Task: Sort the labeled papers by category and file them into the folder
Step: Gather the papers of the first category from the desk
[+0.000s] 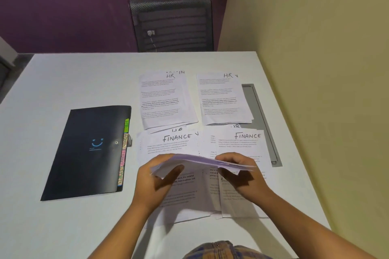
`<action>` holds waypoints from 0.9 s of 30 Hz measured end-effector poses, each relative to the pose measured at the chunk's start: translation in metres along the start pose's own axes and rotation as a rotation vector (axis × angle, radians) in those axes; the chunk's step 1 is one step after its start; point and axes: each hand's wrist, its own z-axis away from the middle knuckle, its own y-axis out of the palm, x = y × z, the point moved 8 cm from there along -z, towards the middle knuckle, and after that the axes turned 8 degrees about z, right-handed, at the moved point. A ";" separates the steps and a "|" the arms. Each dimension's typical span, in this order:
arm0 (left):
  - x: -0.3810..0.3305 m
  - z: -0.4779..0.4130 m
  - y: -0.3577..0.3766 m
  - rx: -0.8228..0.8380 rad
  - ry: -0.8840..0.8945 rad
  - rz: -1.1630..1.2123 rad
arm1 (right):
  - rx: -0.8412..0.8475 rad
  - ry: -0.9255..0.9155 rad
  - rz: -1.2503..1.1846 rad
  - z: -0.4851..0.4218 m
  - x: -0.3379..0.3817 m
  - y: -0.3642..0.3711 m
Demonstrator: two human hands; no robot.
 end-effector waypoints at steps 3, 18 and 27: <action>0.008 -0.007 0.001 0.004 -0.045 0.015 | 0.034 0.019 0.031 -0.006 -0.007 0.006; 0.036 -0.018 -0.008 -0.171 -0.415 0.358 | -0.025 0.207 -0.114 -0.008 -0.024 0.004; 0.150 0.012 -0.049 -0.371 -0.848 -0.496 | -0.221 0.563 -0.296 0.021 -0.078 -0.006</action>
